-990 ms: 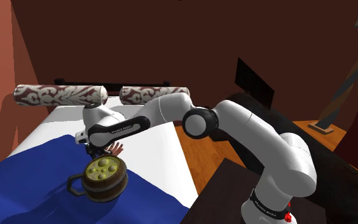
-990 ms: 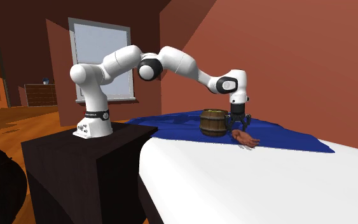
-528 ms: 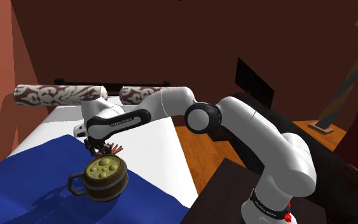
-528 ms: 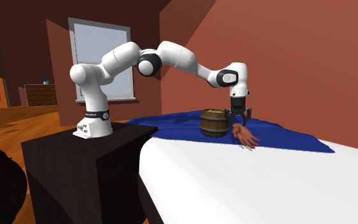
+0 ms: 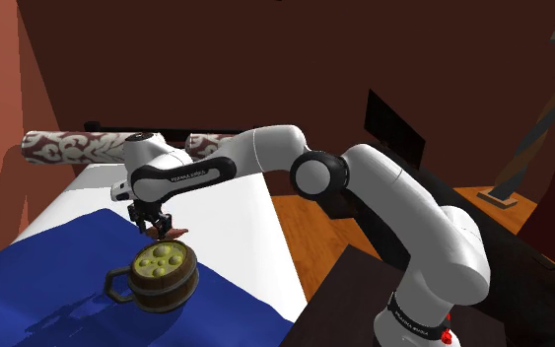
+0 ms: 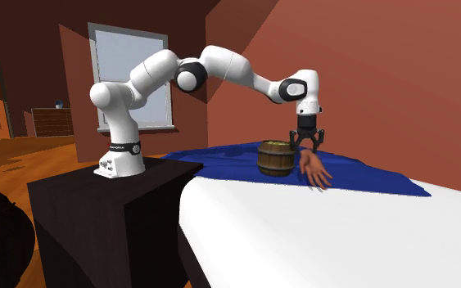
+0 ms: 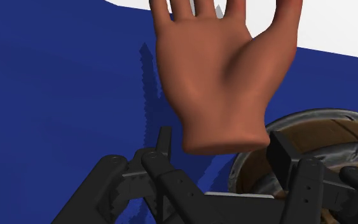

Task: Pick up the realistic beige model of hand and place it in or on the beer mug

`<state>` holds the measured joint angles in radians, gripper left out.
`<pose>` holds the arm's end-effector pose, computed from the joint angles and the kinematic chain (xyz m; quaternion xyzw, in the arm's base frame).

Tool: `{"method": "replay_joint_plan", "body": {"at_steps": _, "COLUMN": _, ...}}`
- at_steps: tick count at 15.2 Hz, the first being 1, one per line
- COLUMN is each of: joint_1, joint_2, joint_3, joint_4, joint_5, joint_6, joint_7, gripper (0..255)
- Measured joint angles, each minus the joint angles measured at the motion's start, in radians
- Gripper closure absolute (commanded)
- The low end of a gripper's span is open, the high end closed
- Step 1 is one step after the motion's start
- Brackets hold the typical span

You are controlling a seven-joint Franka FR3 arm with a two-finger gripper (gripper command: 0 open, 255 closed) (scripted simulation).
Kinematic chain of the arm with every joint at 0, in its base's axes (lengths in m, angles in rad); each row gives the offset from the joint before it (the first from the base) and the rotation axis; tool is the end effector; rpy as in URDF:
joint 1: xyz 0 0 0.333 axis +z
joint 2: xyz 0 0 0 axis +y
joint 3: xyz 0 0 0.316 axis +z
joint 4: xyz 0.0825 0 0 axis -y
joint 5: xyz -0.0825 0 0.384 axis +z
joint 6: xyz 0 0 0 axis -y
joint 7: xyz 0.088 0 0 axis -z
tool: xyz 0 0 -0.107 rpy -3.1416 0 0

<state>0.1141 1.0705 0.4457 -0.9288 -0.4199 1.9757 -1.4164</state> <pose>0.7457 0.2676 0.2545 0.5777 0.8158 0.0217 0.0133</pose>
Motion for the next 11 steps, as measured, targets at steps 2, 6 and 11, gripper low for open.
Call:
{"method": "replay_joint_plan", "body": {"at_steps": 2, "joint_1": 0.003, "joint_2": -0.007, "joint_3": 0.002, "joint_4": 0.018, "joint_5": 0.004, "joint_6": -0.023, "joint_7": -0.005, "gripper": 255}}
{"method": "replay_joint_plan", "body": {"at_steps": 6, "joint_1": 0.005, "joint_2": -0.024, "joint_3": 0.007, "joint_4": 0.039, "joint_5": 0.009, "joint_6": -0.06, "joint_7": -0.01, "gripper": 255}}
{"method": "replay_joint_plan", "body": {"at_steps": 11, "joint_1": 0.009, "joint_2": -0.048, "joint_3": 0.013, "joint_4": 0.07, "joint_5": 0.017, "joint_6": -0.112, "joint_7": -0.017, "gripper": 255}}
